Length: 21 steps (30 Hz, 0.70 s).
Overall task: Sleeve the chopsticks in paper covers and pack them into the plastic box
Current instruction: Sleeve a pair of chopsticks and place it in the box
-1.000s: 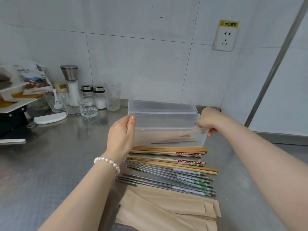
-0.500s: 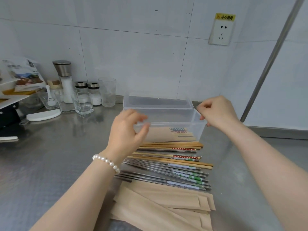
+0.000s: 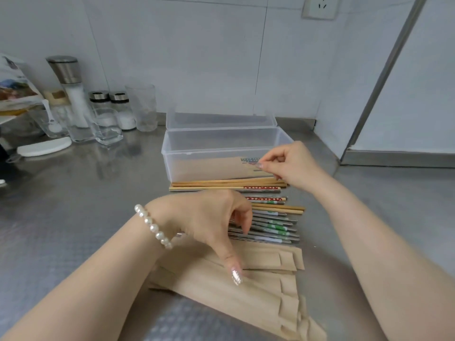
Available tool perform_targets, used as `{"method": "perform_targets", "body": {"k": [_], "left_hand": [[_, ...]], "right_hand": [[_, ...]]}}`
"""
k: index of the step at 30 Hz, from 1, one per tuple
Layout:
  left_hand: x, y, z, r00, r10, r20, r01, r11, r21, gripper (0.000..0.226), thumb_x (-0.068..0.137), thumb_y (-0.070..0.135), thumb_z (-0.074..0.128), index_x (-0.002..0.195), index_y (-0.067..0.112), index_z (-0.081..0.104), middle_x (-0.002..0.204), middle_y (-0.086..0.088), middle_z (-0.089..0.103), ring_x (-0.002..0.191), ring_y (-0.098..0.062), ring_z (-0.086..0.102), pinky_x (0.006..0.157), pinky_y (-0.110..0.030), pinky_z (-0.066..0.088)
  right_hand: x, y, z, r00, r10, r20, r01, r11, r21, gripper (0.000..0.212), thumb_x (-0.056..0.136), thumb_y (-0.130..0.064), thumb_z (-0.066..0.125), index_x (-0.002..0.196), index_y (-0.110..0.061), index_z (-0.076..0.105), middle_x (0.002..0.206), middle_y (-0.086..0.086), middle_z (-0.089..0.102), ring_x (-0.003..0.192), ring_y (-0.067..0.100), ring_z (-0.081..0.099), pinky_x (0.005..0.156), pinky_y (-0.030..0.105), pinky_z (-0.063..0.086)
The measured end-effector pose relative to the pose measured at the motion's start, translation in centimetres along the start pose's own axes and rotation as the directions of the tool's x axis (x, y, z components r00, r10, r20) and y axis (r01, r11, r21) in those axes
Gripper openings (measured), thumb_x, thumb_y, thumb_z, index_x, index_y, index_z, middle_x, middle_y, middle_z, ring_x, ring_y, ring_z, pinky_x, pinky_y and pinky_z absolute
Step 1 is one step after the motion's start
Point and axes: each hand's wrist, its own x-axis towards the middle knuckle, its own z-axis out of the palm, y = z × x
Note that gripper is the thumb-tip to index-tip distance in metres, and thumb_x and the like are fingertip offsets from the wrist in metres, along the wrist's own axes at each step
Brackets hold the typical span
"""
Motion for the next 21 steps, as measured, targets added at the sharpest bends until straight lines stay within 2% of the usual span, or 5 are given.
{"method": "perform_targets", "body": {"k": [2, 3, 7, 12, 21], "left_hand": [[1.1, 1.0, 1.5, 0.955, -0.114, 0.273, 0.079, 0.987, 0.138, 0.042, 0.062, 0.043, 0.078, 0.068, 0.014, 0.05, 0.084, -0.004, 0.056, 0.066, -0.008, 0.046, 0.054, -0.014, 0.04], [1.3, 1.6, 1.3, 0.96, -0.141, 0.243, 0.092, 0.975, 0.201, 0.036, 0.069, 0.039, 0.073, 0.071, 0.015, 0.046, 0.083, -0.001, 0.051, 0.07, -0.008, 0.042, 0.057, -0.016, 0.038], [-2.0, 1.7, 0.9, 0.997, 0.08, -0.005, -0.07, 0.9, 0.431, 0.067, 0.04, 0.052, 0.085, 0.084, 0.028, 0.04, 0.096, 0.008, 0.042, 0.092, -0.015, 0.033, 0.081, -0.03, 0.03], [-1.3, 0.9, 0.5, 0.994, 0.06, -0.093, -0.023, 0.935, 0.355, 0.068, 0.039, 0.055, 0.084, 0.084, 0.03, 0.04, 0.094, 0.012, 0.042, 0.095, -0.014, 0.036, 0.087, -0.031, 0.034], [-1.3, -1.3, -0.5, 0.961, -0.015, -0.275, 0.083, 0.968, 0.237, 0.056, 0.044, 0.052, 0.084, 0.081, 0.033, 0.045, 0.096, 0.011, 0.052, 0.09, -0.011, 0.043, 0.07, -0.024, 0.03]], "right_hand": [[-0.1, 0.4, -0.2, 1.0, 0.006, -0.003, -0.006, 1.0, -0.001, 0.006, 0.081, -0.008, 0.068, 0.076, -0.012, 0.069, 0.035, -0.016, 0.051, 0.035, 0.001, 0.047, 0.041, 0.007, 0.035], [-0.2, 0.6, -0.3, 1.0, 0.008, -0.008, -0.008, 1.0, -0.001, 0.007, 0.081, -0.007, 0.068, 0.076, -0.011, 0.069, 0.035, -0.016, 0.051, 0.035, 0.001, 0.047, 0.041, 0.007, 0.035], [-0.3, 1.2, -0.7, 1.0, 0.013, -0.022, -0.013, 1.0, -0.009, 0.008, 0.081, -0.007, 0.068, 0.075, -0.013, 0.07, 0.036, -0.014, 0.052, 0.035, 0.0, 0.047, 0.042, 0.008, 0.037], [-0.3, 1.7, -1.0, 0.999, 0.025, -0.02, -0.026, 0.999, -0.046, 0.009, 0.079, -0.009, 0.069, 0.073, -0.015, 0.071, 0.037, -0.016, 0.052, 0.038, 0.0, 0.048, 0.044, 0.008, 0.036], [-0.8, 2.1, -2.9, 0.956, 0.162, 0.246, -0.118, 0.976, -0.185, 0.015, 0.076, -0.006, 0.073, 0.067, -0.018, 0.069, 0.045, -0.009, 0.059, 0.036, 0.0, 0.046, 0.043, 0.015, 0.04]]}}
